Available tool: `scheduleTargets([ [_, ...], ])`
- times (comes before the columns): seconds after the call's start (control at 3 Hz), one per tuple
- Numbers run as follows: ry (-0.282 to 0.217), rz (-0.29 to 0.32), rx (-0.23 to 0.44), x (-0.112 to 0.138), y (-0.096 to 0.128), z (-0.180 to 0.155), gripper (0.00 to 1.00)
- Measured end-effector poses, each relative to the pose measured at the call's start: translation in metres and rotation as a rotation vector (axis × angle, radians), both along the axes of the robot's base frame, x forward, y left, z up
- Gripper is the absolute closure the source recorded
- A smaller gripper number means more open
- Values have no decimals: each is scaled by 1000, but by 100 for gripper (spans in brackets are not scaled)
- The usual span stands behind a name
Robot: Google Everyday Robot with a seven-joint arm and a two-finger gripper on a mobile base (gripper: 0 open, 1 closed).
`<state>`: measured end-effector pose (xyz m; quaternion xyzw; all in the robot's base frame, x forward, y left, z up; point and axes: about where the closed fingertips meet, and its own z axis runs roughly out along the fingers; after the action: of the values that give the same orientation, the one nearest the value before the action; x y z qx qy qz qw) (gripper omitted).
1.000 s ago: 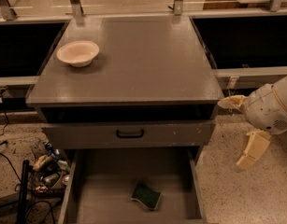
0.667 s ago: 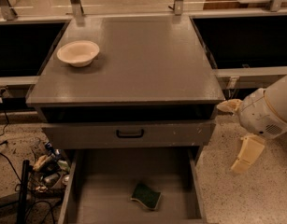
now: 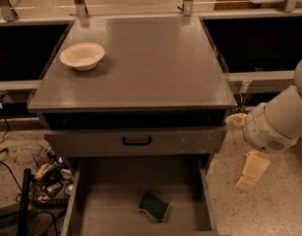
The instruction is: Pick sponge from middle drawer and place on counter
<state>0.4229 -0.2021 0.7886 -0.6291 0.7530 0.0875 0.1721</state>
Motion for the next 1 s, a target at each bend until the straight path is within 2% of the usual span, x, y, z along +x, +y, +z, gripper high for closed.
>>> scheduleTargets([
  [0.33,-11,-27,14,3,3,-11,0],
  [1.0,34,-51,45,8,8,-54,0],
])
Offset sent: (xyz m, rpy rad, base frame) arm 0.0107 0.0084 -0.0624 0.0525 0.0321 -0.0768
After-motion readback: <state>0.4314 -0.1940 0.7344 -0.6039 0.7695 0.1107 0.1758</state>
